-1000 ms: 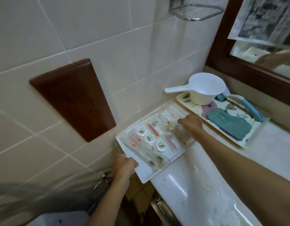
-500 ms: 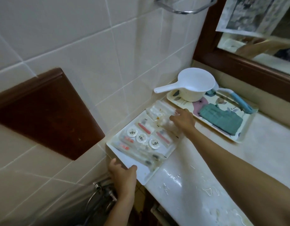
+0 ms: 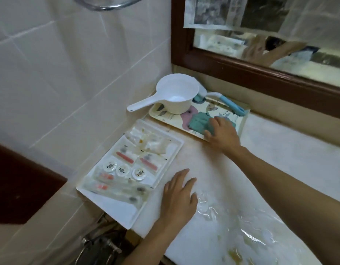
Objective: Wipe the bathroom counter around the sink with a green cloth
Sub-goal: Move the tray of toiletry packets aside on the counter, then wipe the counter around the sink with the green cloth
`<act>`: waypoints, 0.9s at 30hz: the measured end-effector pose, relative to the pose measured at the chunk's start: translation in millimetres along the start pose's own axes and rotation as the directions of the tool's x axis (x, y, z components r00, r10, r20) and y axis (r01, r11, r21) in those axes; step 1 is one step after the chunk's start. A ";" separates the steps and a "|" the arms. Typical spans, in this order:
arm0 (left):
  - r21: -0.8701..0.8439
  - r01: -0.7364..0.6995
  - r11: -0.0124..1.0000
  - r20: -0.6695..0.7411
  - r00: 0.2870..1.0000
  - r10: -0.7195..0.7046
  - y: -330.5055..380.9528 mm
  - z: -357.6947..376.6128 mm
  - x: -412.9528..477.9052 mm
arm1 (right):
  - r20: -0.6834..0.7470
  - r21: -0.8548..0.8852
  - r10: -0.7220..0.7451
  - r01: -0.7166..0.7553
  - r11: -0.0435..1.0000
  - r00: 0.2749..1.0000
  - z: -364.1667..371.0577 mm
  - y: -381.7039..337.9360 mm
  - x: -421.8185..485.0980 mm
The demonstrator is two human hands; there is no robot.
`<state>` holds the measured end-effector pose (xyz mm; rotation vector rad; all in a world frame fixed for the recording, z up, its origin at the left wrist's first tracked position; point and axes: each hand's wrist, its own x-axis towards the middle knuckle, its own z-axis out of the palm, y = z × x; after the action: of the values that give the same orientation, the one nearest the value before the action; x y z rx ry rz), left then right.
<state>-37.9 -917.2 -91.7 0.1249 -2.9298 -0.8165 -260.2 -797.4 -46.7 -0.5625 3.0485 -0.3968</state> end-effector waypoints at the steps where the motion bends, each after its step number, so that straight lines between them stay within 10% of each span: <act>1: 0.041 -0.003 0.999 0.067 0.998 0.000 -0.1 4.8 3.7 | 0.055 -0.040 -0.032 0.034 0.999 0.998 0.6 6.0 5.1; 20: 0.319 -0.106 0.942 0.316 0.949 0.000 -7.3 5.0 11.4 | -0.008 -0.174 0.135 -0.134 0.976 0.991 9.8 -21.0 14.1; 27: 0.269 -0.084 0.960 0.351 0.936 -0.016 -6.0 -4.0 12.5 | -0.023 0.069 0.203 -0.201 0.977 0.979 -2.1 -10.4 7.5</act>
<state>-49.5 -925.6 -90.5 -0.0605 -3.3608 -0.4500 -263.7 -808.9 -41.8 -0.2418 3.0671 -0.5001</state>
